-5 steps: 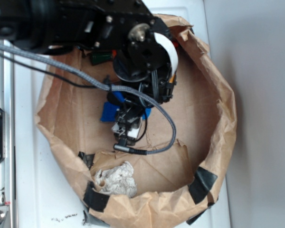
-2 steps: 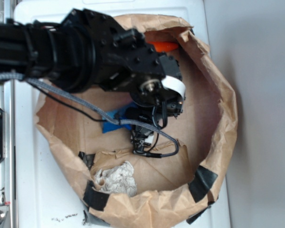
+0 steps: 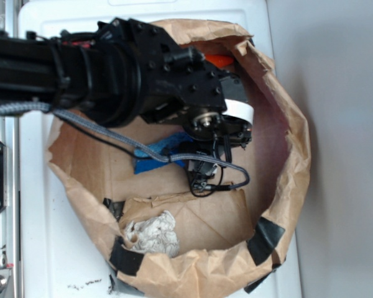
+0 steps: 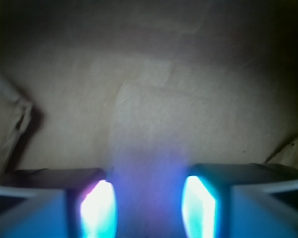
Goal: Grab the blue sponge.
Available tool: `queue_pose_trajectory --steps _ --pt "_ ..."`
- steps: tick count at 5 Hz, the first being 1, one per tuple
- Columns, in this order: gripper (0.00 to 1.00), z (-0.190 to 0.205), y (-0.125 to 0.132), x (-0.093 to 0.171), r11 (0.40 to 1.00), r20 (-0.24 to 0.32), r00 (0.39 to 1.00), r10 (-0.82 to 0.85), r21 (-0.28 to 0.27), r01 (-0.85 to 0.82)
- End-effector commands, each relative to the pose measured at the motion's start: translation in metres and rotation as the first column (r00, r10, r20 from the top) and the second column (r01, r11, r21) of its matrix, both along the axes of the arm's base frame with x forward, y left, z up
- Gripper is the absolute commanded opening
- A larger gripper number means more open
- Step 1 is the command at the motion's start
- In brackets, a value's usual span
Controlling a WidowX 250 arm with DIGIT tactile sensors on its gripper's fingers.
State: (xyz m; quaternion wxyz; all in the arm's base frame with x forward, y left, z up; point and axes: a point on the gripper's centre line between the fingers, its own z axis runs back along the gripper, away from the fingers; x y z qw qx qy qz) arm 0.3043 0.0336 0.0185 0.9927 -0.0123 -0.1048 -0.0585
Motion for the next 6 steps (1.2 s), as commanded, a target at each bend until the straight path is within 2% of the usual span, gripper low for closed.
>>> queue_pose_trajectory --steps 1,2,3,4,6 --pt "0.0 0.017 -0.014 0.009 0.999 0.011 1.0 0.006 -0.033 -0.006" --pt "1.0 0.045 -0.011 0.005 0.993 0.012 1.0 -0.007 -0.117 0.009" --pt "1.0 0.065 -0.01 -0.004 0.989 0.027 1.0 -0.007 -0.15 0.011" --pt "1.0 0.083 -0.001 -0.019 0.989 0.011 1.0 0.027 -0.146 -0.025" --pt "1.0 0.085 0.01 -0.029 0.986 -0.039 0.99 0.134 -0.091 -0.137"
